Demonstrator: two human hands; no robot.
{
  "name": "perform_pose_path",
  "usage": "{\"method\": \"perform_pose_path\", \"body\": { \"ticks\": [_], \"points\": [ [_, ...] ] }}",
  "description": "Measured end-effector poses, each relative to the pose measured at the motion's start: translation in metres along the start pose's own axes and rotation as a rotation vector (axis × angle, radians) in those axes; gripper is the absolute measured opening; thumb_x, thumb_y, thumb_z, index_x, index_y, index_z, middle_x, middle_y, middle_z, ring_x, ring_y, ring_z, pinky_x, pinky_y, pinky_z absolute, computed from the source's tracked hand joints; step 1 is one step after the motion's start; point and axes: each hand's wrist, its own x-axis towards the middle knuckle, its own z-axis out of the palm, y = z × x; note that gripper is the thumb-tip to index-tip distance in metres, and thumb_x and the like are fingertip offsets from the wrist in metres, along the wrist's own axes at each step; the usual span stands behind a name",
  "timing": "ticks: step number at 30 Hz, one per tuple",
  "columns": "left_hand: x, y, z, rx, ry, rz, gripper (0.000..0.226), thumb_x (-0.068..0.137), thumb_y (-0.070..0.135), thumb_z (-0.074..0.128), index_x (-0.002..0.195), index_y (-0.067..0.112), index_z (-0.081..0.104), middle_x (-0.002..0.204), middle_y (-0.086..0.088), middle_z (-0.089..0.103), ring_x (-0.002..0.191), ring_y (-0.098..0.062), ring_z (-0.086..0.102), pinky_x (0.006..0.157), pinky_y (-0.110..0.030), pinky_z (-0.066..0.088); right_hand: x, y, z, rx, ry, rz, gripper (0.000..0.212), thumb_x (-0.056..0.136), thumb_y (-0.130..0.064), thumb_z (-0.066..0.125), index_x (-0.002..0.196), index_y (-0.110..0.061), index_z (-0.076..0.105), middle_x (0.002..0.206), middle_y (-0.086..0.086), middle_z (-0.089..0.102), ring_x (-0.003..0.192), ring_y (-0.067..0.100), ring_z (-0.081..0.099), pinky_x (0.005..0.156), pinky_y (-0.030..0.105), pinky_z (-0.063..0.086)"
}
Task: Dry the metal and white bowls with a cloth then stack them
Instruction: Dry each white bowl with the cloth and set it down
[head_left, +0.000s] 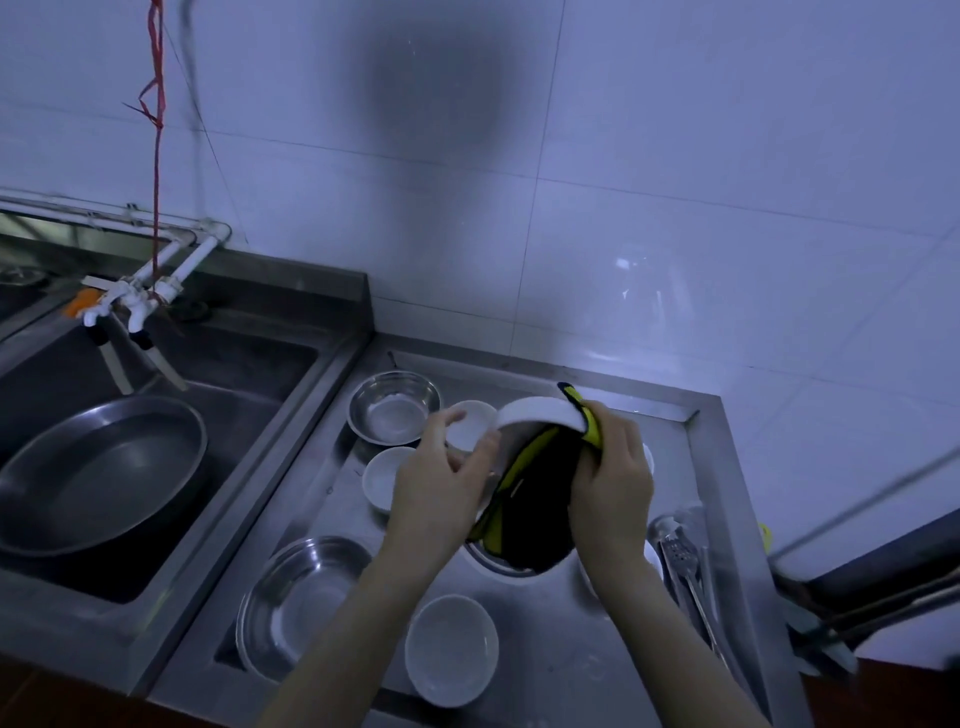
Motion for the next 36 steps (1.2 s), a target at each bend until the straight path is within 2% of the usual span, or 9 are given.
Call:
{"method": "perform_pose_path", "body": {
  "ticks": [2,5,11,16,23,27,31,34,36],
  "points": [
    [0.004,0.004,0.007,-0.471,-0.143,-0.276,0.037,0.103,0.038,0.046,0.131,0.016,0.053,0.092,-0.016,0.075,0.078,-0.019,0.07,0.067,-0.029,0.056,-0.008,0.001,0.0,0.038,-0.021,-0.033,0.044,0.09,-0.002,0.045,0.128,-0.021,0.057,0.115,0.0,0.06,0.093,-0.001,0.047,0.08,0.003,0.034],
    [0.016,0.007,0.012,-1.008,-0.153,-0.558,0.034,0.101,0.031,0.052,0.111,0.0,0.062,0.094,-0.021,0.073,0.089,-0.029,0.071,0.077,-0.036,0.058,-0.023,-0.001,0.004,0.091,-0.115,-0.167,0.047,0.092,-0.004,0.049,0.135,-0.022,0.053,0.131,-0.006,0.055,0.116,0.013,0.054,0.096,0.026,0.044],
    [0.026,-0.003,0.012,-0.733,-0.002,-0.451,0.038,0.086,0.038,0.068,0.113,0.011,0.069,0.108,-0.018,0.072,0.099,-0.033,0.07,0.072,-0.038,0.059,-0.032,0.003,-0.007,0.1,-0.259,-0.424,0.051,0.092,-0.005,0.055,0.142,-0.013,0.045,0.143,0.001,0.046,0.127,0.021,0.048,0.107,0.036,0.041],
    [0.025,0.0,0.011,-0.889,-0.014,-0.37,0.029,0.092,0.021,0.062,0.117,0.007,0.063,0.116,-0.023,0.066,0.096,-0.032,0.067,0.072,-0.038,0.059,-0.034,0.007,-0.009,0.159,-0.308,-0.387,0.047,0.094,-0.007,0.05,0.141,-0.011,0.047,0.146,0.0,0.044,0.131,0.023,0.045,0.106,0.044,0.042],
    [0.022,-0.001,0.011,-1.082,-0.095,-0.302,0.028,0.097,0.009,0.055,0.124,0.018,0.056,0.097,-0.014,0.067,0.076,-0.023,0.067,0.059,-0.031,0.058,-0.047,-0.011,-0.011,0.033,-0.305,-0.388,0.047,0.094,-0.015,0.047,0.14,-0.023,0.049,0.151,-0.009,0.039,0.137,0.03,0.038,0.111,0.048,0.035],
    [0.021,-0.003,0.008,-1.187,-0.143,-0.285,0.025,0.096,0.008,0.052,0.116,0.021,0.058,0.109,-0.015,0.066,0.087,-0.026,0.068,0.062,-0.034,0.059,-0.032,-0.024,-0.009,0.257,-0.335,-0.191,0.051,0.092,-0.013,0.045,0.142,-0.022,0.046,0.151,-0.01,0.038,0.143,0.018,0.031,0.116,0.038,0.028],
    [0.018,-0.004,0.001,-1.201,-0.22,-0.23,0.039,0.077,0.012,0.06,0.115,0.025,0.059,0.119,-0.012,0.062,0.098,-0.032,0.064,0.06,-0.036,0.059,-0.008,-0.018,-0.022,0.611,-0.354,0.185,0.042,0.089,-0.013,0.046,0.129,-0.019,0.059,0.133,-0.004,0.06,0.126,0.007,0.05,0.107,0.035,0.04],
    [0.02,-0.003,0.001,-1.245,-0.218,-0.201,0.04,0.075,0.015,0.059,0.114,0.025,0.059,0.114,-0.011,0.066,0.093,-0.03,0.068,0.059,-0.036,0.059,-0.021,-0.023,-0.026,0.533,-0.34,0.053,0.05,0.087,-0.005,0.047,0.133,-0.023,0.056,0.142,-0.007,0.052,0.134,0.009,0.043,0.11,0.029,0.036],
    [0.022,-0.004,0.002,-1.254,-0.226,-0.197,0.038,0.082,0.014,0.058,0.118,0.025,0.058,0.108,-0.011,0.069,0.085,-0.026,0.071,0.059,-0.035,0.059,-0.042,-0.027,-0.021,0.347,-0.321,-0.151,0.053,0.086,-0.007,0.046,0.136,-0.021,0.054,0.148,-0.008,0.044,0.141,0.018,0.034,0.114,0.036,0.031]
  ]
}}
